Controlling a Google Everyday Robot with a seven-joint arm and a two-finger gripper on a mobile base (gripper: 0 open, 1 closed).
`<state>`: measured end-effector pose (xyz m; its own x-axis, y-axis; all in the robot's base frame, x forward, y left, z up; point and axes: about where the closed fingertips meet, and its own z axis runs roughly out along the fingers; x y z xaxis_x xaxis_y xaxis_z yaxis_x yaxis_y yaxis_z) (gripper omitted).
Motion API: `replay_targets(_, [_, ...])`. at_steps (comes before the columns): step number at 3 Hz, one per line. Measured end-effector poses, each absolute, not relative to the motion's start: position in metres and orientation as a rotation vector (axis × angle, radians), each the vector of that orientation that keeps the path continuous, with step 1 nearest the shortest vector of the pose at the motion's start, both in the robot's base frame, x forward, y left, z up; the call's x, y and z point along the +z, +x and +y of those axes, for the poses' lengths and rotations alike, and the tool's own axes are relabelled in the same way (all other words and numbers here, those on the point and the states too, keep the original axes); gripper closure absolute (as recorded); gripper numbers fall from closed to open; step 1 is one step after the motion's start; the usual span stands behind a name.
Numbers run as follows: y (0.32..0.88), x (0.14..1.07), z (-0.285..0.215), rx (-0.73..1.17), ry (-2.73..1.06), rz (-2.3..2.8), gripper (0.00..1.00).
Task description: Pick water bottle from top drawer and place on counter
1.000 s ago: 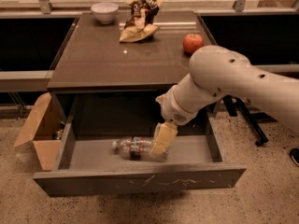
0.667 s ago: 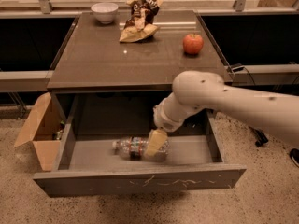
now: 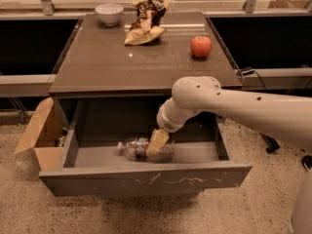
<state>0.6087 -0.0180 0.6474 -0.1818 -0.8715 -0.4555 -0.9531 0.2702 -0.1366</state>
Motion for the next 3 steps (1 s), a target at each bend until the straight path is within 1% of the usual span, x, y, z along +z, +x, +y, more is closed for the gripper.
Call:
replay_targets(1, [0.590, 0.653, -0.012, 0.324, -1.677, 2.042, 0.00])
replay_targets(2, [0.560, 0.667, 0.002, 0.424, -1.722, 1.948, 0.00])
replay_targets(3, [0.539, 0.671, 0.012, 0.492, -1.742, 1.903, 0.19])
